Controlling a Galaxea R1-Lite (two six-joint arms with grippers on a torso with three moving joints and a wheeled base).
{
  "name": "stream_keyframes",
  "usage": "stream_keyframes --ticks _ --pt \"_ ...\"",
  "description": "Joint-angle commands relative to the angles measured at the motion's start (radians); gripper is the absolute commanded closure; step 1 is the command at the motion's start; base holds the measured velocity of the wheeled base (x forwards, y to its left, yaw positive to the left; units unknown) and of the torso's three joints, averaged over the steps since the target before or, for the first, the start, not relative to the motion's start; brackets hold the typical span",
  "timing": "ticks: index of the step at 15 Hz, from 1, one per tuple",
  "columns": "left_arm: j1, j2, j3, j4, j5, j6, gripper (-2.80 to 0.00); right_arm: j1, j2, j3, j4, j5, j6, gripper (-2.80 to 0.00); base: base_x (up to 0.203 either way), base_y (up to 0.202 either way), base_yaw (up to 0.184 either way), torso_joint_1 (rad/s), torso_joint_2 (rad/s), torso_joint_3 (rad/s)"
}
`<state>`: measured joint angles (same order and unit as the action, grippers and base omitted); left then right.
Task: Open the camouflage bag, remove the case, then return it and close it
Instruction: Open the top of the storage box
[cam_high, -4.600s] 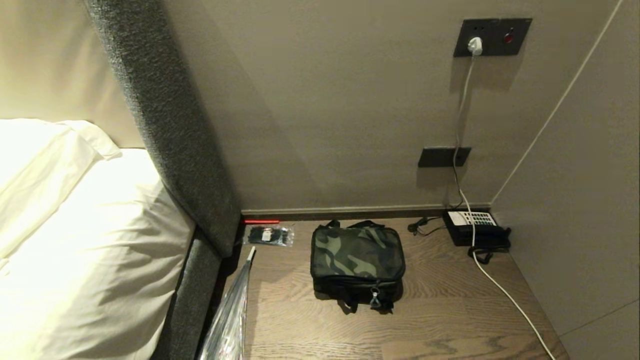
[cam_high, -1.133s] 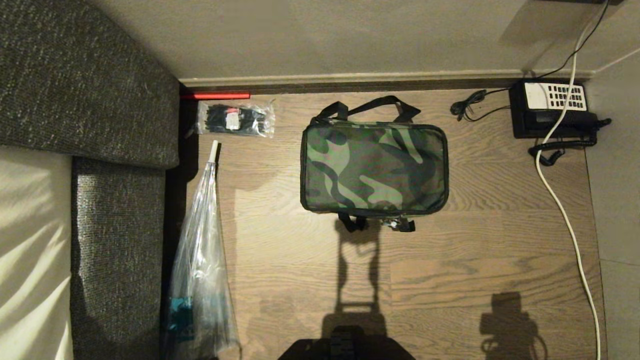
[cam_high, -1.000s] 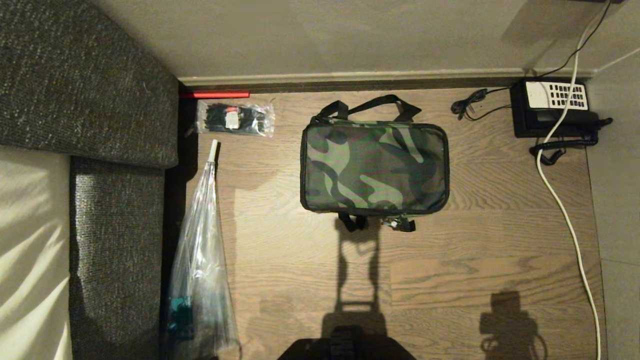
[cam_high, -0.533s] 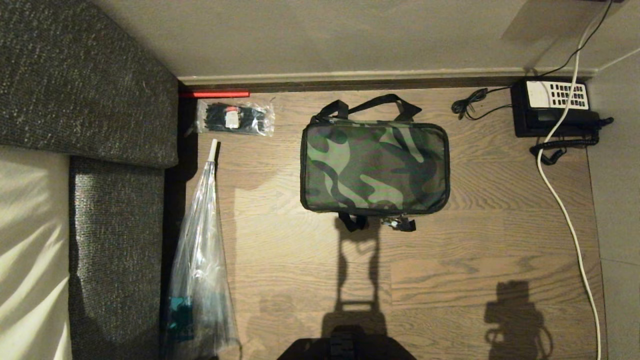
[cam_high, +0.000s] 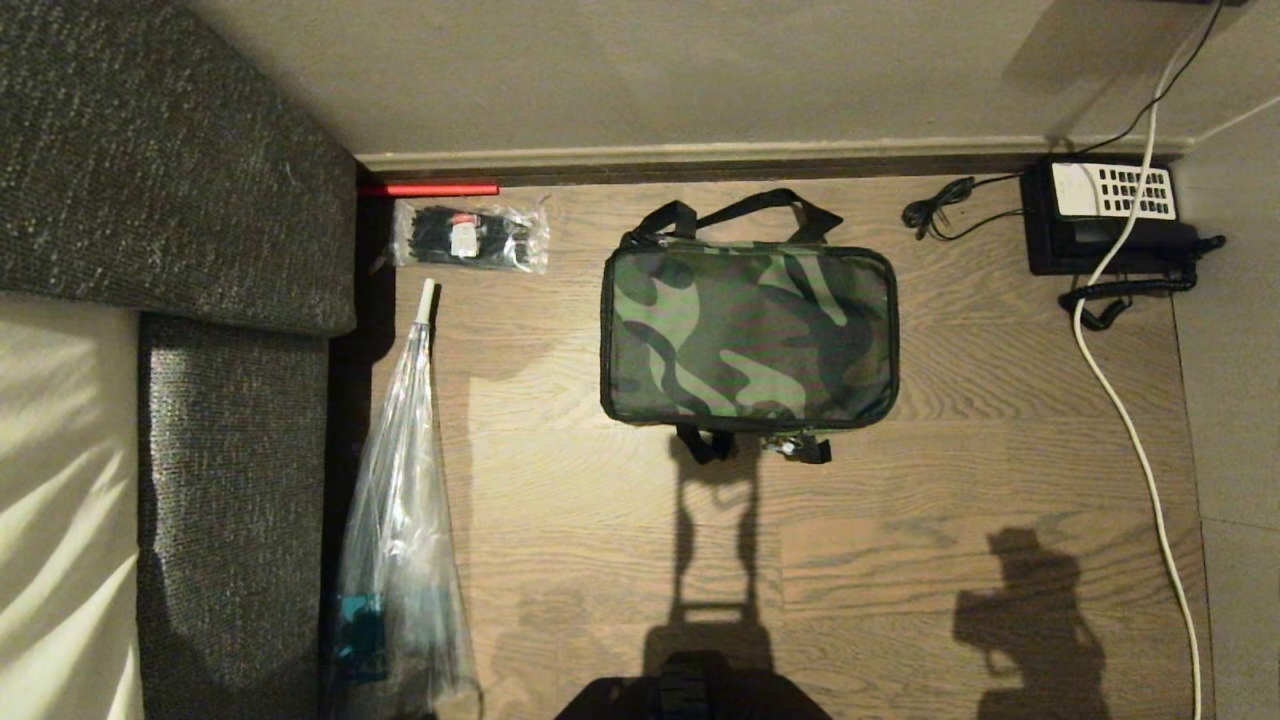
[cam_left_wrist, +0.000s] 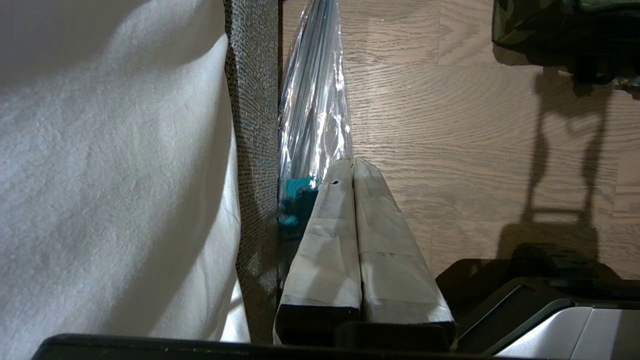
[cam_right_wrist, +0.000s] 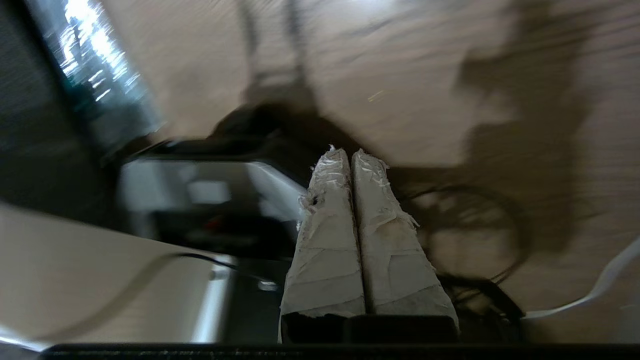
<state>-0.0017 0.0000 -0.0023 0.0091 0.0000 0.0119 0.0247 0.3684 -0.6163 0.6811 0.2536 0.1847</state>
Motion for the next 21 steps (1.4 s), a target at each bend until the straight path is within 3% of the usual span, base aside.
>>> stream_keyframes --ticks 1,4,7,9,16,17,21 --pt "0.0 0.0 0.001 0.0 0.0 0.0 0.0 0.015 0.41 0.018 -0.165 0.103 -0.004 0.0 0.0 0.0 0.0 0.0 0.0 0.0" --pt "0.0 0.0 0.001 0.0 0.0 0.0 0.0 0.046 0.708 0.069 -0.477 0.174 -0.044 0.0 0.0 0.0 0.0 0.0 0.0 0.0" --pt "0.0 0.0 0.001 0.0 0.0 0.0 0.0 0.21 0.93 0.127 -0.895 0.002 0.0 0.0 0.0 0.0 0.0 0.0 0.0 0.0" --pt "0.0 0.0 0.001 0.0 0.0 0.0 0.0 0.288 1.054 0.147 -1.059 -0.082 0.046 0.0 0.0 0.0 0.0 0.0 0.0 0.0" --pt "0.0 0.0 0.001 0.0 0.0 0.0 0.0 0.372 1.4 0.142 -1.547 -0.134 0.151 0.0 0.0 0.0 0.0 0.0 0.0 0.0" --pt "0.0 0.0 0.001 0.0 0.0 0.0 0.0 0.381 1.449 0.138 -1.628 -0.135 0.16 -2.8 0.0 0.0 0.0 0.0 0.0 0.0" --pt "0.0 0.0 0.001 0.0 0.0 0.0 0.0 0.411 1.584 0.082 -1.83 -0.131 0.146 -2.8 0.0 0.0 0.0 0.0 0.0 0.0"
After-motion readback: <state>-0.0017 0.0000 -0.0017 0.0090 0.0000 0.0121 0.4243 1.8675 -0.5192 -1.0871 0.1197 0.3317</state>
